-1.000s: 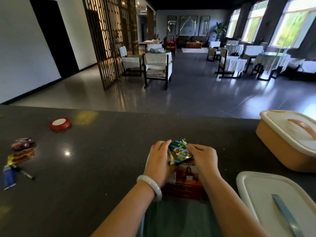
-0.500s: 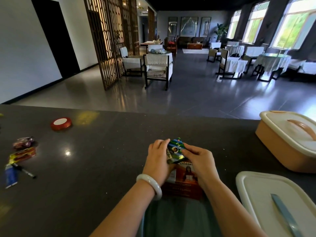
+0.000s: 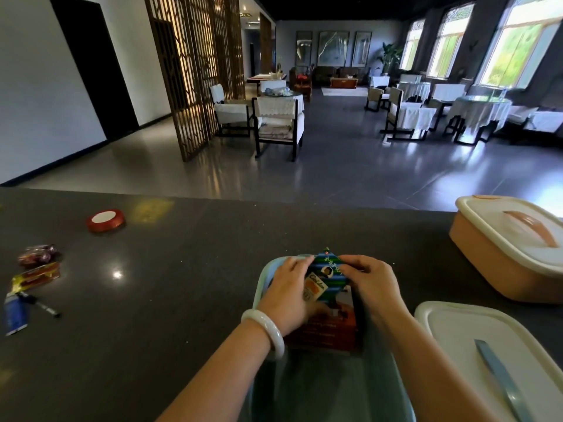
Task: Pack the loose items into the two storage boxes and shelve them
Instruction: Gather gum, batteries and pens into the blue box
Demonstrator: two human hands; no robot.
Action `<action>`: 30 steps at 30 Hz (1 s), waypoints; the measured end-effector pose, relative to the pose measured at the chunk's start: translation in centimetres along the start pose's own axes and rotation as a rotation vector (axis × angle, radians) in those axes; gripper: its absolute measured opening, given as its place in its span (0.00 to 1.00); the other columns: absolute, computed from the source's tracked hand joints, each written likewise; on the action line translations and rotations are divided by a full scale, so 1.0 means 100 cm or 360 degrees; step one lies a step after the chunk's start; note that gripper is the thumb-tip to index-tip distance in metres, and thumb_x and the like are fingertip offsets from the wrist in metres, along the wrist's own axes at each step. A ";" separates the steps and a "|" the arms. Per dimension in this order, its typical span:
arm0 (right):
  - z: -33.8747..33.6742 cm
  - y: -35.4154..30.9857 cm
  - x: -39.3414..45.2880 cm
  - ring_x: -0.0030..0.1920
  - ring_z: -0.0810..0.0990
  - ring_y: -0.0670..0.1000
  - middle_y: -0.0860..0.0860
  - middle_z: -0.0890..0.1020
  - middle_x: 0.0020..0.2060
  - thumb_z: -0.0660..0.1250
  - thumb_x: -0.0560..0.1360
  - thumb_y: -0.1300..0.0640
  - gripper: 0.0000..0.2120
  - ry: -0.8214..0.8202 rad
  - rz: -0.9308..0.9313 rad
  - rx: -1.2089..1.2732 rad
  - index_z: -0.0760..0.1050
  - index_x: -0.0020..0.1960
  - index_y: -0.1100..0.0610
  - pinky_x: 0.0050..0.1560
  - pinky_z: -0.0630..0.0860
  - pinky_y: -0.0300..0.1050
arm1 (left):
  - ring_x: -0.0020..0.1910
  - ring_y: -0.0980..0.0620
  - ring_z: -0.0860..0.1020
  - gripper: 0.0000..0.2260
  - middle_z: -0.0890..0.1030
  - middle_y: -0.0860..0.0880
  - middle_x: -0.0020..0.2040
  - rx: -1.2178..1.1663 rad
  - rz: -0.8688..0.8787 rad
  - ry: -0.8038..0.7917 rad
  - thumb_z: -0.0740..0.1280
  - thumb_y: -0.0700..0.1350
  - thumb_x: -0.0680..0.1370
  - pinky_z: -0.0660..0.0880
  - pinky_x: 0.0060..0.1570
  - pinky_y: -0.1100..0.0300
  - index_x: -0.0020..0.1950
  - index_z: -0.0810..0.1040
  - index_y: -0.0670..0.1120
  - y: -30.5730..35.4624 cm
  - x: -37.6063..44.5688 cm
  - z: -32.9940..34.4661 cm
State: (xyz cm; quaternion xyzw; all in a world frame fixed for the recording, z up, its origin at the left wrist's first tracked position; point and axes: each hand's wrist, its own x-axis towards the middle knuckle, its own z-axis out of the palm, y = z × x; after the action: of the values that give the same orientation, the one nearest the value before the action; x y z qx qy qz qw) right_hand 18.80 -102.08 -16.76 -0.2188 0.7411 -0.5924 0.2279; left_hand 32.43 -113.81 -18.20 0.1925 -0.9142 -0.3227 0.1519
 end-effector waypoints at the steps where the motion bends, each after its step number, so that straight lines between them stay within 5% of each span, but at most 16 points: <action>1: -0.004 0.000 0.001 0.40 0.85 0.45 0.48 0.85 0.44 0.68 0.76 0.60 0.07 -0.0023 0.0003 -0.0044 0.81 0.52 0.52 0.37 0.80 0.38 | 0.72 0.55 0.60 0.41 0.60 0.55 0.72 -0.0024 0.0018 -0.0069 0.75 0.54 0.70 0.60 0.72 0.54 0.77 0.55 0.54 0.000 -0.001 0.001; 8: -0.021 -0.004 0.008 0.45 0.83 0.46 0.49 0.84 0.45 0.68 0.76 0.61 0.06 -0.0291 0.0040 -0.0279 0.82 0.49 0.52 0.35 0.77 0.35 | 0.72 0.60 0.51 0.49 0.50 0.64 0.75 0.0302 0.0217 -0.0325 0.76 0.58 0.65 0.48 0.70 0.51 0.77 0.47 0.61 -0.008 0.000 0.000; 16: -0.019 0.007 0.019 0.46 0.79 0.39 0.45 0.82 0.51 0.68 0.76 0.57 0.10 -0.0369 -0.0300 -0.0938 0.80 0.56 0.50 0.41 0.75 0.31 | 0.75 0.55 0.52 0.42 0.56 0.56 0.77 0.0515 0.0124 -0.0361 0.73 0.56 0.69 0.48 0.73 0.48 0.78 0.54 0.56 -0.010 0.004 0.005; 24: -0.023 0.023 0.020 0.62 0.73 0.44 0.44 0.78 0.60 0.68 0.74 0.46 0.20 -0.0401 -0.0649 -0.1366 0.74 0.65 0.44 0.60 0.69 0.41 | 0.75 0.51 0.55 0.38 0.59 0.54 0.76 0.0584 -0.0036 -0.0358 0.71 0.62 0.69 0.51 0.73 0.45 0.76 0.60 0.54 -0.010 0.006 0.015; 27: -0.027 0.030 0.015 0.69 0.66 0.44 0.41 0.75 0.64 0.64 0.70 0.33 0.28 -0.0580 -0.0728 -0.1591 0.70 0.67 0.42 0.74 0.52 0.48 | 0.75 0.50 0.55 0.39 0.59 0.54 0.75 0.0577 -0.0039 -0.0369 0.71 0.62 0.69 0.52 0.73 0.44 0.76 0.60 0.54 -0.009 0.005 0.014; 30: -0.031 0.036 0.012 0.73 0.59 0.43 0.41 0.69 0.70 0.59 0.64 0.25 0.39 -0.0730 -0.0724 -0.1704 0.64 0.71 0.41 0.71 0.35 0.46 | 0.75 0.50 0.55 0.39 0.58 0.53 0.76 0.0579 -0.0064 -0.0396 0.72 0.60 0.70 0.53 0.74 0.44 0.76 0.59 0.52 -0.006 0.002 0.010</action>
State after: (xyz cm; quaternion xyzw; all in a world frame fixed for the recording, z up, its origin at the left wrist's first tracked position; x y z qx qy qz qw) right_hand 15.80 -99.63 -19.79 -0.5766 0.8023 -0.1106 0.1081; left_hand 31.98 -113.82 -19.26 0.1936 -0.9650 -0.1767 -0.0057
